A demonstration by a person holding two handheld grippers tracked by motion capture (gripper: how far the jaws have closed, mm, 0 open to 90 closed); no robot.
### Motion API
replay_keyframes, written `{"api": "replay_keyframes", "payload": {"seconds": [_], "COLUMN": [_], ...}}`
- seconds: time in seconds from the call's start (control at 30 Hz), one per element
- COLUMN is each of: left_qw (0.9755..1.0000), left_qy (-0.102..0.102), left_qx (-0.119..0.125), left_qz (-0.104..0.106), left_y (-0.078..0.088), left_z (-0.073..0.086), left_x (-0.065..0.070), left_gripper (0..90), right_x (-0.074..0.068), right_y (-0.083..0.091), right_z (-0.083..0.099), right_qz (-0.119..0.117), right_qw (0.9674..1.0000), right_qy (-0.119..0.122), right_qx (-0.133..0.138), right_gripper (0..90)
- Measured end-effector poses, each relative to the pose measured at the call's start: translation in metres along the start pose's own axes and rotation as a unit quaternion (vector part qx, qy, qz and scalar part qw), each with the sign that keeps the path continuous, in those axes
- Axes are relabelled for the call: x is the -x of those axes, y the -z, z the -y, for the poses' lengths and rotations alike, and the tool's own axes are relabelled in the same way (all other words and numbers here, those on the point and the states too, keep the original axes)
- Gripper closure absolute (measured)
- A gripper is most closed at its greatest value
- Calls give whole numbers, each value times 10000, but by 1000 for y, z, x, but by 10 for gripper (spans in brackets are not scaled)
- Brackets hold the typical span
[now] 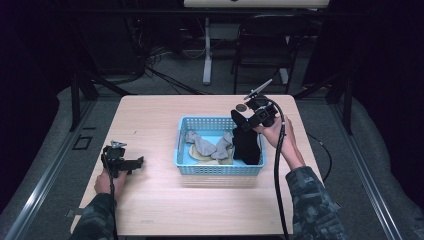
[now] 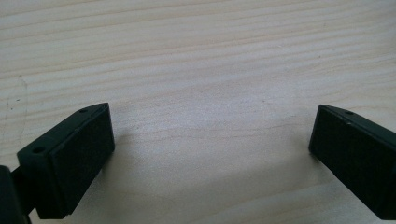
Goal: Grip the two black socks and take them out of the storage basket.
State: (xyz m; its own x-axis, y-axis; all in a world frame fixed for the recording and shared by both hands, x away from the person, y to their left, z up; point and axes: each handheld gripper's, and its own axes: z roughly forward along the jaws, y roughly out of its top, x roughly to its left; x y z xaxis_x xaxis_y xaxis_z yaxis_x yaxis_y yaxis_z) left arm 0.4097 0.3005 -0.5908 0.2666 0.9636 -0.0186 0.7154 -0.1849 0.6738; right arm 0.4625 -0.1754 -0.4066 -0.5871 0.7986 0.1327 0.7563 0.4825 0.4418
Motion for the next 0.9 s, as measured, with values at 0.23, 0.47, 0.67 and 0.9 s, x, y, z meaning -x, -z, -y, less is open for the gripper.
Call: {"api": "replay_keyframes", "payload": {"seconds": [0.23,0.47,0.67,0.9], "left_qw": [10000,10000,10000,10000], "left_qy": [0,1,-2,-1], "left_qx": [-1,0,-2,-1], "left_qz": [0,0,0,0], "left_y": [0,0,0,0], "left_z": [0,0,0,0], "left_x": [0,0,0,0], "left_gripper": [2,2,2,2], "right_x": [0,0,0,3], "right_y": [11,21,31,43], "right_z": [-6,-12,-15,-14], "right_qz": [34,78,131,148], "right_qw": [10000,10000,9998,9997], "right_qy": [23,27,41,10], "right_qx": [7,47,114,171], "right_gripper": [812,812,811,812]}}
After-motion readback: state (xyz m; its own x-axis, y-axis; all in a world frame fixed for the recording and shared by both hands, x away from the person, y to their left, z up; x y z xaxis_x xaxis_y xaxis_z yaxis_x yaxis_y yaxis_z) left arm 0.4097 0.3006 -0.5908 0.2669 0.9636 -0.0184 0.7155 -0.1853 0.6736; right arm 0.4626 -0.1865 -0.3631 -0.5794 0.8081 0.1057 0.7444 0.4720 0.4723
